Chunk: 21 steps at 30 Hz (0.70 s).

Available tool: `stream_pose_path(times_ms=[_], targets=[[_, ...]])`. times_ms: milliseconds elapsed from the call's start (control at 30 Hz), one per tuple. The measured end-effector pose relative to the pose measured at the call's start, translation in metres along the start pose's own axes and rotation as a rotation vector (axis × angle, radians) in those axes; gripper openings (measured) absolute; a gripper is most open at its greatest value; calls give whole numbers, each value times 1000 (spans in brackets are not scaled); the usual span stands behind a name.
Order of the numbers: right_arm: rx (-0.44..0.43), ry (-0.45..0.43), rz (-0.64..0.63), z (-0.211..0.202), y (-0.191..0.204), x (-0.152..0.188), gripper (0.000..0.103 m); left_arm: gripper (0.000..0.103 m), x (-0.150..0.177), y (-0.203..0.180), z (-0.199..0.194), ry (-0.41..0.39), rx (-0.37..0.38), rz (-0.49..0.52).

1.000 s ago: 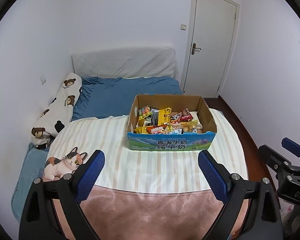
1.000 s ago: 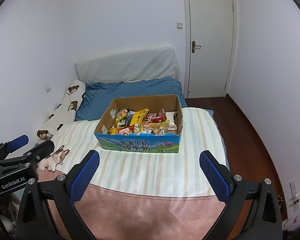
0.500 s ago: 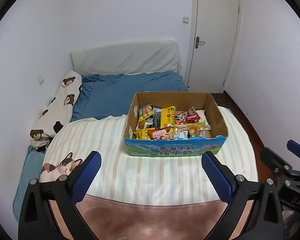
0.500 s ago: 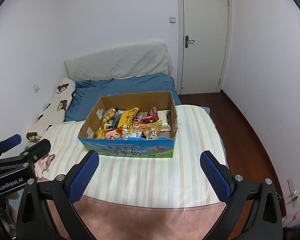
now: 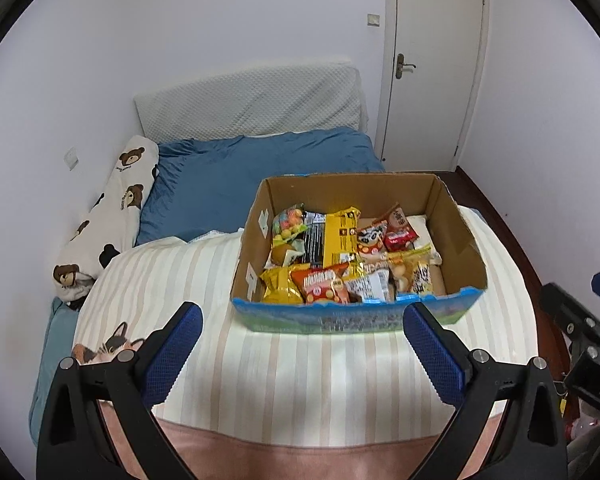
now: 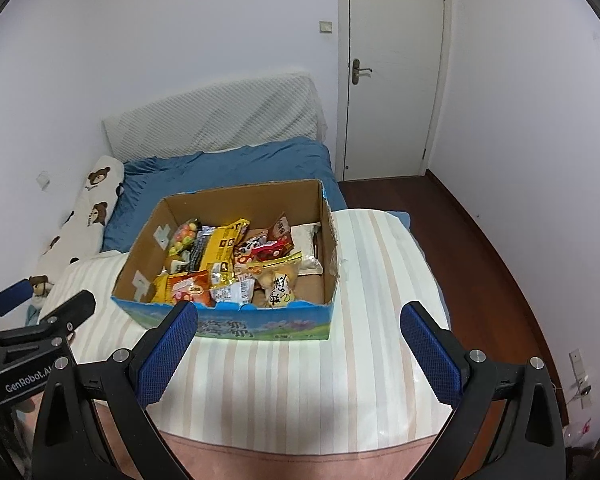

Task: Organize snacks

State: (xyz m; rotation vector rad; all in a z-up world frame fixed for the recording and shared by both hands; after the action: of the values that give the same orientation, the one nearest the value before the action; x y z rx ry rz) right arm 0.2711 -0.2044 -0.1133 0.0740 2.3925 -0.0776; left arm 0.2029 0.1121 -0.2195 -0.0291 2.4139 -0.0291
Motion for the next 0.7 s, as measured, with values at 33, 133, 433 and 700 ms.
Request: stream_pose_path(times_ms=[33, 133, 433, 700], targets=[[3, 7, 1, 7, 1, -2, 103, 103, -2, 0, 4, 3, -3, 1], [5, 25, 5, 23, 1, -4, 103, 103, -8, 0, 15, 18, 1, -2], [20, 110, 7, 59, 2, -5, 103, 103, -16, -3, 42, 99, 25, -12], [25, 138, 4, 68, 4, -3, 103, 103, -17, -8, 51, 123, 31, 3]])
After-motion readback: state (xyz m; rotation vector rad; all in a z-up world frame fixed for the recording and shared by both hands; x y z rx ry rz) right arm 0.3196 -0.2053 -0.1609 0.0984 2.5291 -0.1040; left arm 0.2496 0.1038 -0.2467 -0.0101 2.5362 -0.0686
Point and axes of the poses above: each gripper's, at about its wrist camera, not at the fingertips, and z roughly the way its jaws point, y to its left, x to its underside, the point moved 5 cm from there along z, roughly the way its jaws point, and after that the axes turned 4 degrees about x, right-handed, at the moved point
